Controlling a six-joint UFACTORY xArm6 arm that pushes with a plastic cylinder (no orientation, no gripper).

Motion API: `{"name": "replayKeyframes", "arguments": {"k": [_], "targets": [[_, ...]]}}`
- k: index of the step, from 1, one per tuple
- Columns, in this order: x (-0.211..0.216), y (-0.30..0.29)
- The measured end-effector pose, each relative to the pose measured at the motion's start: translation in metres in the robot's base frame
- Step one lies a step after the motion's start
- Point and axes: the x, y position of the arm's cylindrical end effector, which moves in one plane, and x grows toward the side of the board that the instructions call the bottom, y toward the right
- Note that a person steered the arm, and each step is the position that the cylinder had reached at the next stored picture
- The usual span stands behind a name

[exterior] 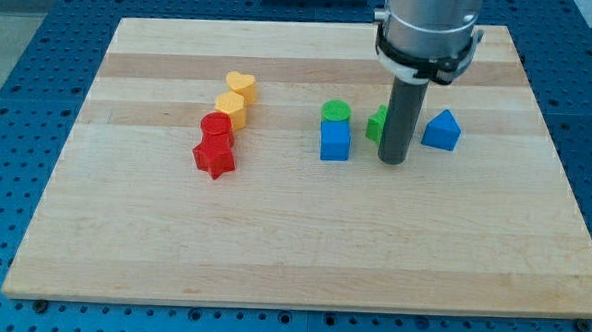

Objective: Slide the green star to the top of the green circle

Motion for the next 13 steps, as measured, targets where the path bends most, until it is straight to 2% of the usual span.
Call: {"name": "replayKeyframes", "arguments": {"k": [3, 5, 6, 13], "targets": [[-0.051, 0.001], [-0.060, 0.058], [-0.086, 0.066], [-0.092, -0.008]]}}
